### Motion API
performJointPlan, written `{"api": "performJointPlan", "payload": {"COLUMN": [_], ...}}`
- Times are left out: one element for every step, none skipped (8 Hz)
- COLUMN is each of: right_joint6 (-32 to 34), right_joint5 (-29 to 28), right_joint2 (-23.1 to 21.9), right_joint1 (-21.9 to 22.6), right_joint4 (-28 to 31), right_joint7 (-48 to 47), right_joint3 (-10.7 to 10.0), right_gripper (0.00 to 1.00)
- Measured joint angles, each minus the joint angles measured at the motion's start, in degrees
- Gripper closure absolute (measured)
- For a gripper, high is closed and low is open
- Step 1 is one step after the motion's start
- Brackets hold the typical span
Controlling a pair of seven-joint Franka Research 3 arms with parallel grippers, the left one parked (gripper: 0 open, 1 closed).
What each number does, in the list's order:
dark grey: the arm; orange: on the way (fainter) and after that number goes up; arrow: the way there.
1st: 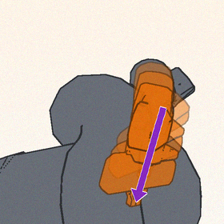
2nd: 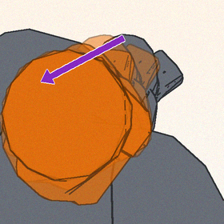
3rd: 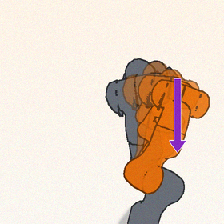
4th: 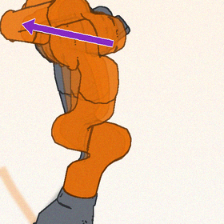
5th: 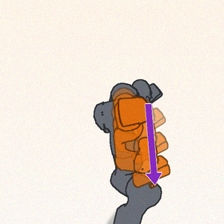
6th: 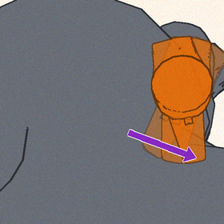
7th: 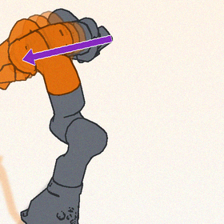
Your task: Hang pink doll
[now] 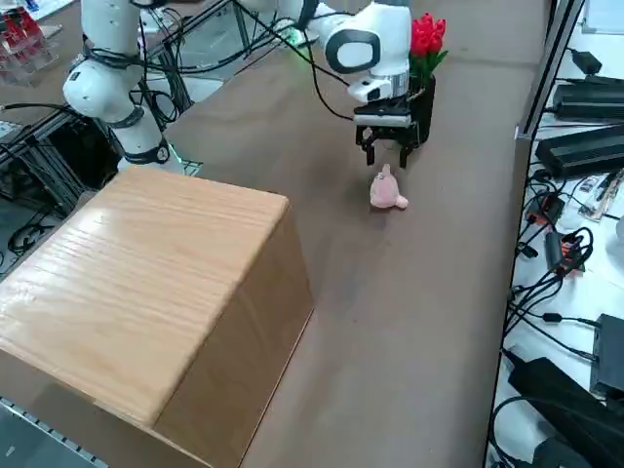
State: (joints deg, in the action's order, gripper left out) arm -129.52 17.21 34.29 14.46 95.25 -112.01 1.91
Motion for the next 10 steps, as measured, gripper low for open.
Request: {"api": "performJointPlan", "payload": {"right_joint6": [-0.4,-0.7,-1.0,-2.0,-3.2,-4.2,-4.8,-4.9,-4.9,-5.0], "right_joint5": [1.3,1.6,1.7,1.7,1.7,1.7,1.7,1.7,1.7,1.7], "right_joint2": [0.8,1.4,1.7,1.9,2.2,2.6,2.9,3.0,3.3,3.7], "right_joint1": [0.4,0.5,0.5,0.4,0.3,0.3,0.3,0.2,0.2,0.2], "right_joint4": [0.0,0.0,0.0,0.0,0.0,0.0,0.0,0.0,0.0,0.0], "right_joint7": [-1.9,-2.6,-2.6,-2.6,-2.6,-2.7,-2.7,-2.7,-2.7,-2.8], "right_joint3": [0.0,-0.1,-0.3,-0.5,-0.6,-0.6,-0.6,-0.6,-0.6,-0.6], "right_gripper": [0.0,0.0,0.01,0.01,0.03,0.05,0.07,0.1,0.14,0.16]}}
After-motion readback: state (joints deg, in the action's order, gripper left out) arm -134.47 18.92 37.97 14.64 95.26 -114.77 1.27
